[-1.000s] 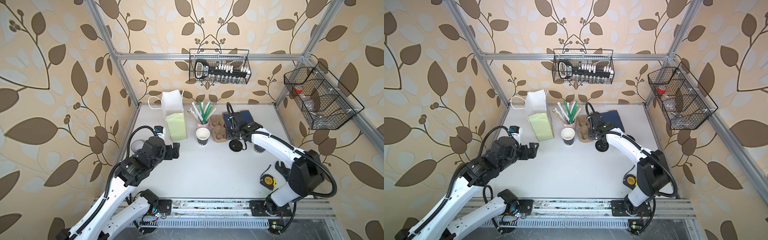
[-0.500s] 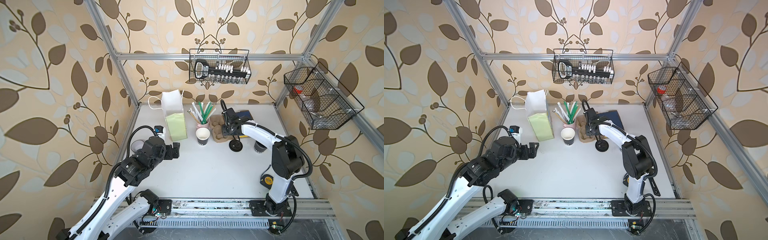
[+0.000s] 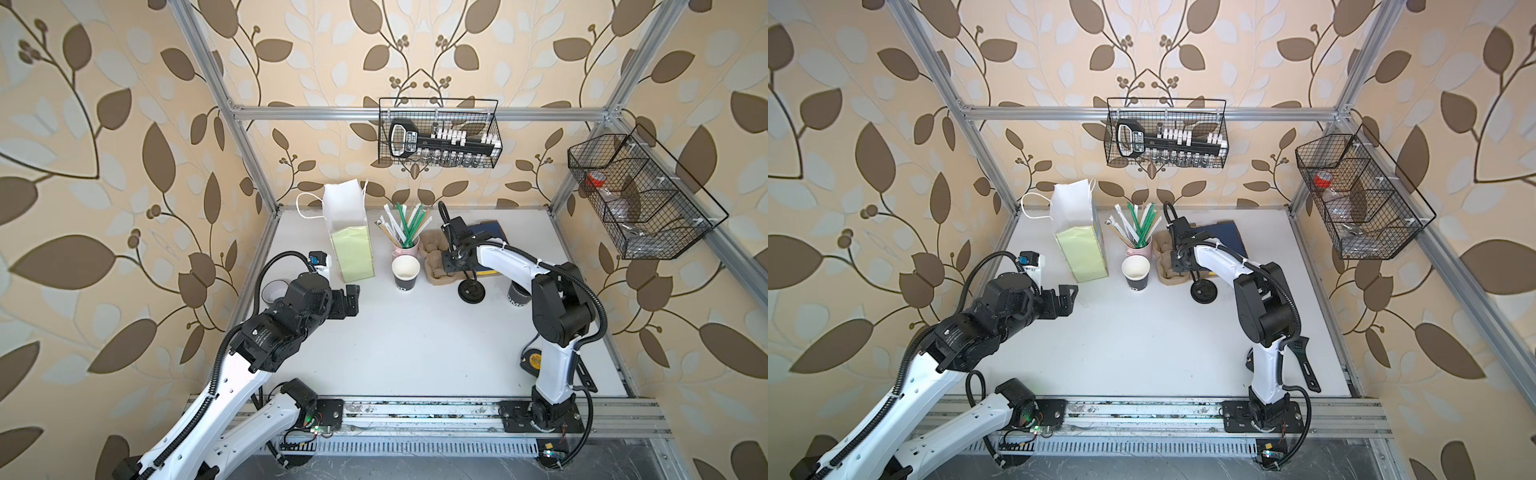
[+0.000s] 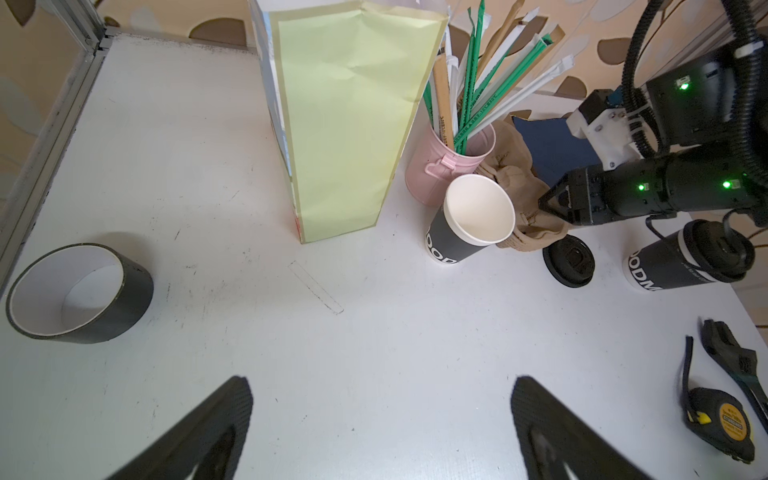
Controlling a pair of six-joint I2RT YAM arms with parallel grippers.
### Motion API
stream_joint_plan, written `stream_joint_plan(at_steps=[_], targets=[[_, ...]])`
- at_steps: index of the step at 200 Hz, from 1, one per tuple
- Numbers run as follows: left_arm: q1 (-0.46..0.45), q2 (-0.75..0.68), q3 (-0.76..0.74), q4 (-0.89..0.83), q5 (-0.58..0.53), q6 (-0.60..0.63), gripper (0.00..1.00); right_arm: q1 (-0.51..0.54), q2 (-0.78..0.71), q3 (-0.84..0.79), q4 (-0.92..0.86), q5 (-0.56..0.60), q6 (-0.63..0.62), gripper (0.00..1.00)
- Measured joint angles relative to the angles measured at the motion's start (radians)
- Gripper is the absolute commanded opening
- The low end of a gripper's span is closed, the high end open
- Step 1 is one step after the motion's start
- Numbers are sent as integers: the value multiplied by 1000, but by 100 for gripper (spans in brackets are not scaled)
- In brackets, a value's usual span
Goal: Pack the takeout coffee
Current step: 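Move right gripper over the beige pulp cup carrier, then close right gripper on the cup carrier's edge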
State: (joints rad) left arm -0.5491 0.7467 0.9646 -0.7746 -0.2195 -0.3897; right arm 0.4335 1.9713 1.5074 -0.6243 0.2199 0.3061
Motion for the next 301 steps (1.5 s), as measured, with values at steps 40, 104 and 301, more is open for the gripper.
stream_joint_plan(at_steps=[40, 104, 301], targets=[[0, 2, 0, 0, 0, 5, 99, 0, 13, 4, 0, -4, -8, 28], [1, 11, 0, 0, 0, 10, 99, -2, 14, 8, -1, -7, -4, 19], [1, 16, 0, 0, 1, 14, 99, 8, -8, 27, -18, -29, 19, 19]])
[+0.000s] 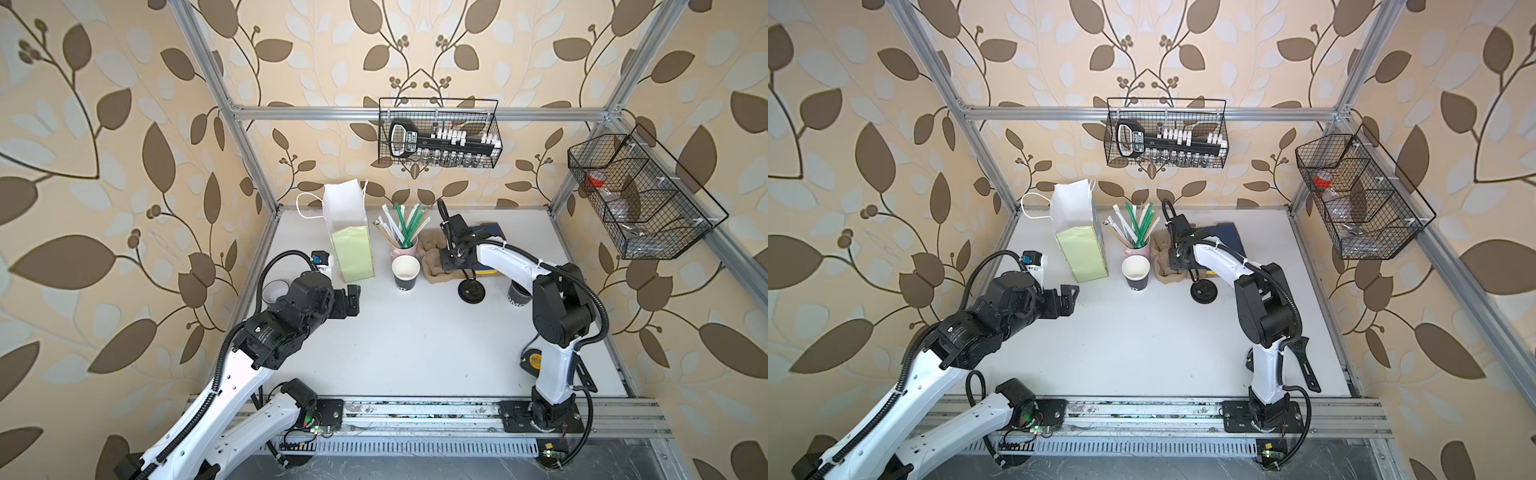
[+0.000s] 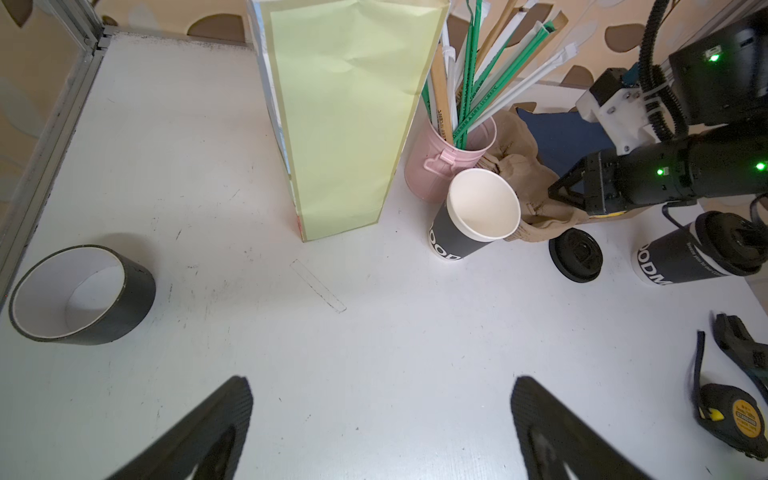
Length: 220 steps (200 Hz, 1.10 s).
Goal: Pack the takeout coffee
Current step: 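Close right gripper on the cup carrier's edge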
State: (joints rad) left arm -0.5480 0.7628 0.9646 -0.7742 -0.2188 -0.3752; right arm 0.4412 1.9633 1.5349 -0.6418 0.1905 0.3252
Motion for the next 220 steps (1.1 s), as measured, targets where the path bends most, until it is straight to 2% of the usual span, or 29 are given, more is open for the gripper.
stream_joint_plan(at_steps=[38, 83, 110, 220], targets=[[0, 4, 0, 0, 0, 0, 99, 0, 0, 0, 6, -1, 1, 26], [0, 5, 0, 0, 1, 1, 99, 0, 0, 0, 20, -1, 0, 25], [0, 5, 0, 0, 1, 1, 99, 0, 0, 0, 21, 0, 2, 31], [0, 10, 0, 0, 1, 2, 99, 0, 11, 0, 16, 0, 6, 28]])
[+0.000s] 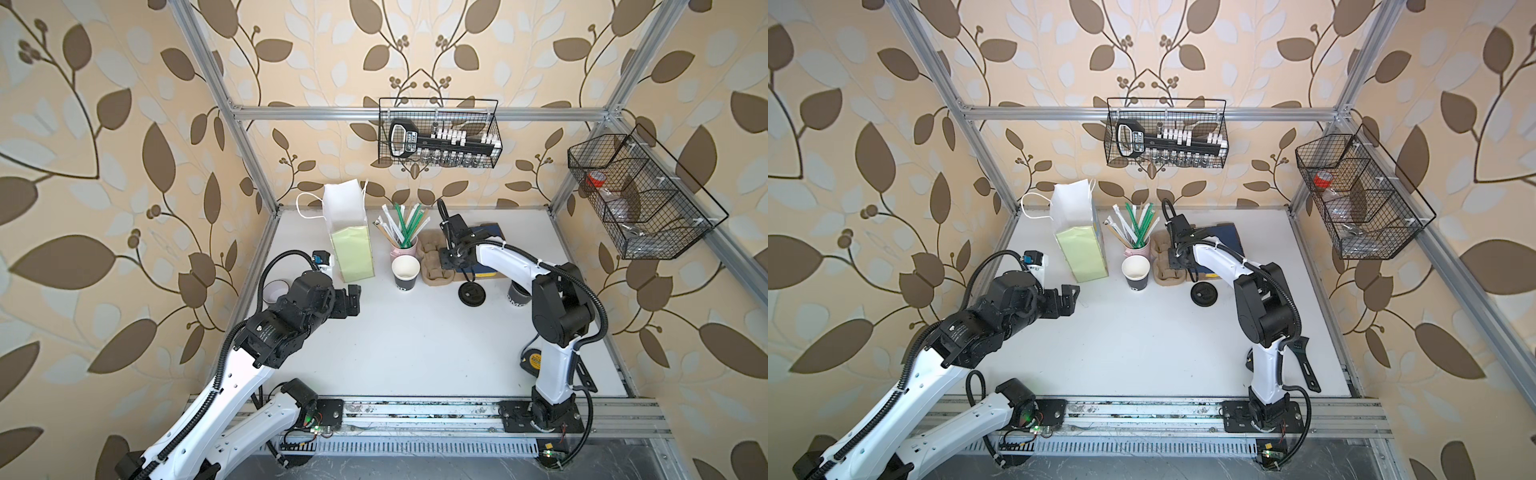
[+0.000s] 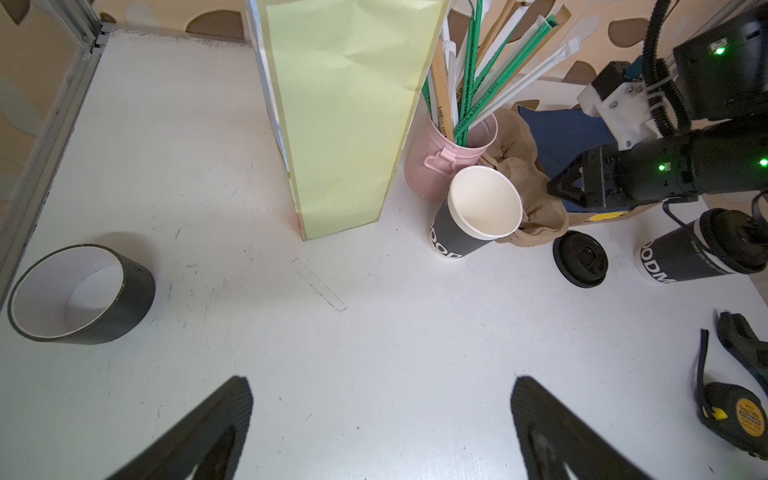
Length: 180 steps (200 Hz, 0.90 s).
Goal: Pack the takeout coffee
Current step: 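Close right gripper on the cup carrier's edge, then lift the beige cup carrier off the stack with right gripper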
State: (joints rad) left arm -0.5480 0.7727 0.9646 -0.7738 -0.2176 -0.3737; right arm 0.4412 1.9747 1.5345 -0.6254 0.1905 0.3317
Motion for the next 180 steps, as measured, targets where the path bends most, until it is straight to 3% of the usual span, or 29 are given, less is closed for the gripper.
stream_joint_plan(at_steps=[85, 180], targets=[[0, 2, 0, 0, 0, 0, 99, 4, 15, 0, -2, 5, 9, 17], [0, 2, 0, 0, 0, 1, 99, 30, 14, 0, -3, 73, 20, 16]])
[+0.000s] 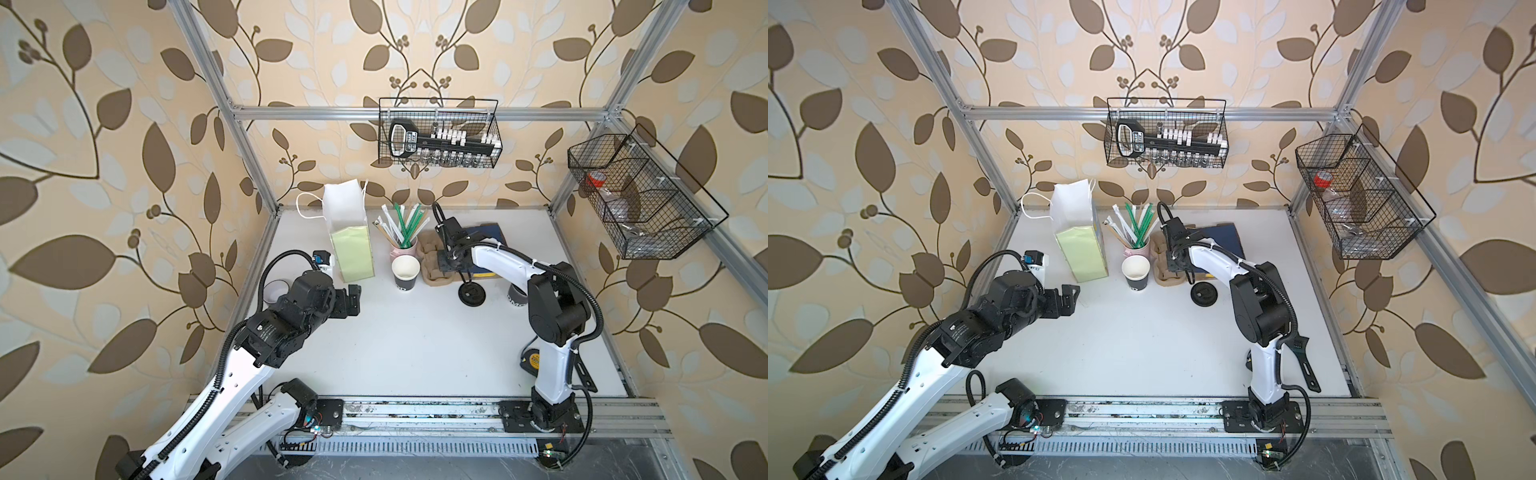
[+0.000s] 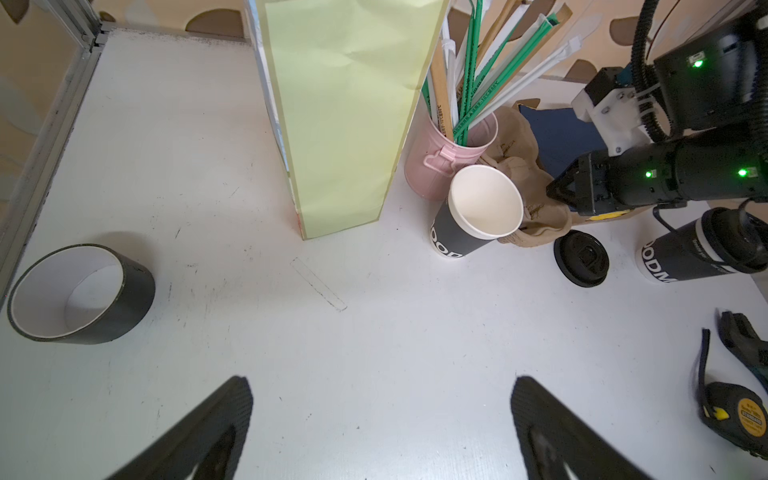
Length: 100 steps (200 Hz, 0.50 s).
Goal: Pack the takeout coffee
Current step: 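Lift the beige cup carrier off the stack with right gripper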
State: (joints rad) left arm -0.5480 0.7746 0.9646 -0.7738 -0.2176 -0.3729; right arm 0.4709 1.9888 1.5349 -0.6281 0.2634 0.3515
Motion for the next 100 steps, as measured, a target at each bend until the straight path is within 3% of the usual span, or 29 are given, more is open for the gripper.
stream_joint_plan(at_steps=[19, 100], targets=[[6, 0, 0, 0, 0, 0, 99, 3, -4, 0, 1, 8, 1, 5], [6, 0, 0, 0, 0, 0, 99, 5, -31, 5, 0, 10, 11, 9]])
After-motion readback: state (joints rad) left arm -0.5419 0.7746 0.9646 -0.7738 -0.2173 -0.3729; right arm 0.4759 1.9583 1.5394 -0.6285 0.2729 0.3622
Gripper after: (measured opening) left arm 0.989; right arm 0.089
